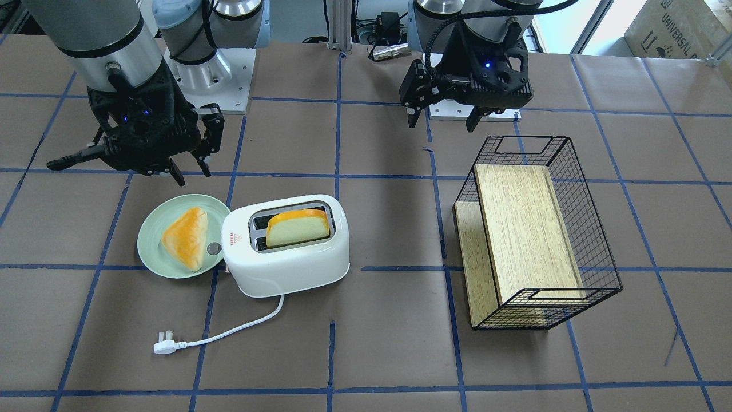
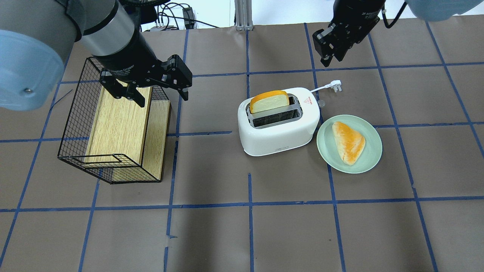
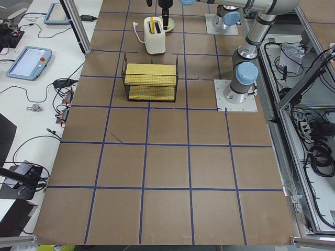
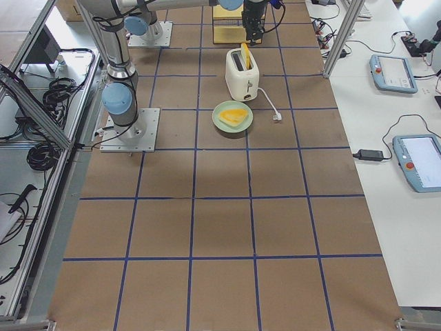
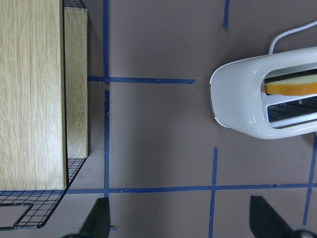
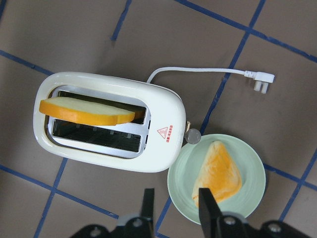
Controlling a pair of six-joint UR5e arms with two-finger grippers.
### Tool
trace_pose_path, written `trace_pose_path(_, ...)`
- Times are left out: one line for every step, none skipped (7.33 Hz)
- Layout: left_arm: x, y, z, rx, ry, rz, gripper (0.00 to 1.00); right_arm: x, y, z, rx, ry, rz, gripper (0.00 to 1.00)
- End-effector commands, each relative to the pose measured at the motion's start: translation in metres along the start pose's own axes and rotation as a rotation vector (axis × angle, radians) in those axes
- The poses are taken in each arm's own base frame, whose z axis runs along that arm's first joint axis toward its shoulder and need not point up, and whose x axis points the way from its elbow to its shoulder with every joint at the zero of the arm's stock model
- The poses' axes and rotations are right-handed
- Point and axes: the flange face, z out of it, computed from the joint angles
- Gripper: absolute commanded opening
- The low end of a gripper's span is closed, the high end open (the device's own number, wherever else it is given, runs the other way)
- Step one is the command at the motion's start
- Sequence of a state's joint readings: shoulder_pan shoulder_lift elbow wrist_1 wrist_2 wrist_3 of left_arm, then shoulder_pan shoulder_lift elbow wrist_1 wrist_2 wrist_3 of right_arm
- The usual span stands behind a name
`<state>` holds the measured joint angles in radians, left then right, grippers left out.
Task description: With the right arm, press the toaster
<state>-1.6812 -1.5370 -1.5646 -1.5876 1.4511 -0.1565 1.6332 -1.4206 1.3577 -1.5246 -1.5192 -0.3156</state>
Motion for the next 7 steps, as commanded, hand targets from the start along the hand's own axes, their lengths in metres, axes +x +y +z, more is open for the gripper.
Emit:
trace_pose_path(0.000, 0.000, 0.000, 0.000, 0.000, 0.000, 1.00, 0.010, 0.006, 0.003, -0.050, 0.072, 0.062, 1.00)
trace_pose_path(0.000, 0.000, 0.000, 0.000, 0.000, 0.000, 1.00, 0.009, 0.005, -0.004, -0.026, 0.083, 0.059, 1.00)
trace_pose_path(0.000, 0.000, 0.000, 0.000, 0.000, 0.000, 1.00, 0.009, 0.006, -0.003, -0.037, 0.084, 0.059, 1.00)
trace_pose_path(0.000, 0.000, 0.000, 0.000, 0.000, 0.000, 1.00, 0.007, 0.011, -0.010, -0.028, 0.089, 0.059, 1.00)
trace_pose_path(0.000, 0.000, 0.000, 0.000, 0.000, 0.000, 1.00, 0.006, 0.012, -0.010, -0.028, 0.089, 0.057, 1.00)
trace_pose_path(0.000, 0.000, 0.000, 0.000, 0.000, 0.000, 1.00, 0.006, 0.011, -0.012, -0.018, 0.092, 0.057, 1.00)
trace_pose_path(0.000, 0.000, 0.000, 0.000, 0.000, 0.000, 1.00, 0.006, 0.011, -0.011, -0.019, 0.093, 0.057, 1.00)
